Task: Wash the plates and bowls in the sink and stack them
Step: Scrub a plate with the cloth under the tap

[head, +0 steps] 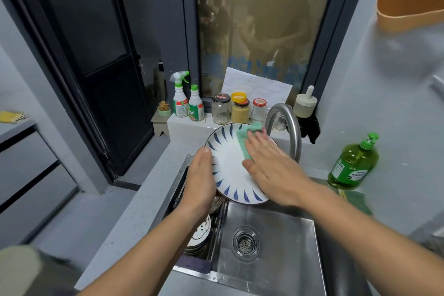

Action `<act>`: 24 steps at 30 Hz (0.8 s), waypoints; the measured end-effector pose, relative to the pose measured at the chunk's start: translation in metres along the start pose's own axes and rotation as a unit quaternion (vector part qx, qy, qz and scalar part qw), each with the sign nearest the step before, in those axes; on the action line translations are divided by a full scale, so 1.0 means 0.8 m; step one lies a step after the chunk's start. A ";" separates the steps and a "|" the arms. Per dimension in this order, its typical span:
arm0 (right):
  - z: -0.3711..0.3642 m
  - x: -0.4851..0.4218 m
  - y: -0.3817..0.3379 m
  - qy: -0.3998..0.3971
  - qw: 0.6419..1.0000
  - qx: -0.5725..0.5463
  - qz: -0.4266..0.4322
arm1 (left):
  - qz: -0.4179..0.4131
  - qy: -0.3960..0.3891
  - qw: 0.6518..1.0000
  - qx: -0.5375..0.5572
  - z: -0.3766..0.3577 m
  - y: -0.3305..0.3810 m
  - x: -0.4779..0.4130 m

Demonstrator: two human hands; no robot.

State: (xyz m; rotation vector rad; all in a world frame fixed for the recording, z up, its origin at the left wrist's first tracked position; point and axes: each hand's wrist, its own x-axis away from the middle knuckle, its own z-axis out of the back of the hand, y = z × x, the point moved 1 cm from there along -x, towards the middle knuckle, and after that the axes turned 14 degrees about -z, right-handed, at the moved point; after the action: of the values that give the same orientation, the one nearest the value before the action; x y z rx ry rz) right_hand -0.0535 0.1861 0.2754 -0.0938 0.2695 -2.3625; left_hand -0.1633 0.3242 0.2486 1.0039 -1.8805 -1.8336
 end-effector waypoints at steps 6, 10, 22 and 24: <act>-0.014 0.008 -0.053 -0.088 0.977 -0.174 0.086 | 0.020 -0.002 1.000 0.013 -0.005 0.003 -0.006; -0.001 0.040 -0.039 -0.082 0.977 -0.093 0.171 | 0.056 0.072 0.994 0.066 0.015 0.000 -0.026; 0.002 0.005 0.047 0.021 0.997 0.002 0.078 | 0.096 0.009 0.995 -0.011 -0.005 0.014 -0.019; -0.010 0.028 0.047 0.018 0.994 -0.068 0.079 | 0.112 0.021 0.993 -0.013 -0.003 0.016 -0.022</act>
State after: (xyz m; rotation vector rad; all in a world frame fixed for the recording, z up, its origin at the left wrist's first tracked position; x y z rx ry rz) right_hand -0.0453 0.1458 0.2593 -0.0924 0.4397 -2.1894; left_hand -0.1526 0.3338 0.2650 0.7820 -1.8563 -1.6899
